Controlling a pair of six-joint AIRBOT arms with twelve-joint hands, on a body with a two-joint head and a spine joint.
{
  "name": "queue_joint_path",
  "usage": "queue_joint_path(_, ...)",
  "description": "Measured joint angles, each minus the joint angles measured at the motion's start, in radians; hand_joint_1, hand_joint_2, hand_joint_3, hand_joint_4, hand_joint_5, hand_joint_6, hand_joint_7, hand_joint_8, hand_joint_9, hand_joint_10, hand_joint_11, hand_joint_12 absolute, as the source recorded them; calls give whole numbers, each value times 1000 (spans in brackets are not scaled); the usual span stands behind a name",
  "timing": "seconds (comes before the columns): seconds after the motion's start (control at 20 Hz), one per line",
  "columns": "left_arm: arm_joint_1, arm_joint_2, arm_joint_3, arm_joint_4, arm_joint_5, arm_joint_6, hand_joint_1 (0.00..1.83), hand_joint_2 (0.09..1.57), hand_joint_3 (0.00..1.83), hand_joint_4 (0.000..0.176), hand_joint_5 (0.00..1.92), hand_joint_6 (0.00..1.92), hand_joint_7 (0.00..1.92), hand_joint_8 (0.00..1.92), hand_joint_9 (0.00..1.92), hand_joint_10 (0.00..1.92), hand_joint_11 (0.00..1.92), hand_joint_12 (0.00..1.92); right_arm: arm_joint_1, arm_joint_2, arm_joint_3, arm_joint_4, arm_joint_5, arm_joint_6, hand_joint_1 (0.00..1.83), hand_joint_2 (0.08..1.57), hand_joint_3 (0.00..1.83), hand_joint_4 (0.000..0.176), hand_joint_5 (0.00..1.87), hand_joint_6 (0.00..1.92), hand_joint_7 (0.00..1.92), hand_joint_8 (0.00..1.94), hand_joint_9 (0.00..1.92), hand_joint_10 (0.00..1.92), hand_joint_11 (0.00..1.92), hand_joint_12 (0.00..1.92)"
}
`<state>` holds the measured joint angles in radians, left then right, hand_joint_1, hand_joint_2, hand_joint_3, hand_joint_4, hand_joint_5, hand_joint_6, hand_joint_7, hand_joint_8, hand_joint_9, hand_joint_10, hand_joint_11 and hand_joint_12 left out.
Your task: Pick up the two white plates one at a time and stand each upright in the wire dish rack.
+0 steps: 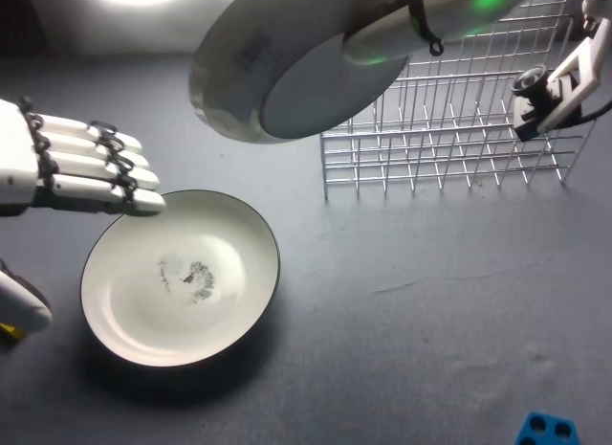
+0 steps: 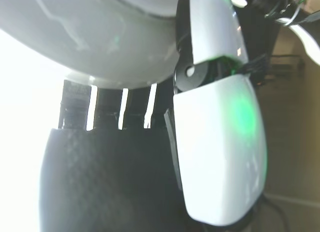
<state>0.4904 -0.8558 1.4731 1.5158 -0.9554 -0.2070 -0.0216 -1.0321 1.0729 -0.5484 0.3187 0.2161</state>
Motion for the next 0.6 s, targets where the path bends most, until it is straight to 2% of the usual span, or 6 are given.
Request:
queue_joint_path(0.25, 12, -26, -23, -3, 22, 8, 0, 1035, 0, 0, 0, 0, 0, 0, 0, 0, 0, 0, 29, 11, 50, 127, -93, 1, 1392, 1056, 0, 0, 1028, 901, 1130, 722, 1042, 930, 935, 986)
queue_joint_path(0.4, 24, -41, -24, 2, 40, 39, 0, 1041, 2, 0, 0, 0, 0, 0, 0, 0, 0, 0, 29, 23, 87, 133, -134, 29, 1388, 1068, 2, 0, 997, 929, 1098, 778, 1016, 986, 897, 1003)
queue_joint_path(0.45, 26, -45, -25, 8, 55, 53, 0, 1038, 0, 0, 0, 0, 0, 0, 0, 0, 0, 0, 29, 29, 97, 133, -139, 47, 1392, 1055, 0, 0, 1025, 895, 1136, 720, 1051, 916, 924, 986)
queue_joint_path(0.6, 53, -61, -12, 21, 93, 61, 0, 1035, 0, 0, 0, 0, 0, 0, 0, 0, 0, 0, 30, 39, 116, 136, -140, 67, 1391, 1056, 2, 0, 1009, 933, 1116, 758, 1060, 885, 917, 978)
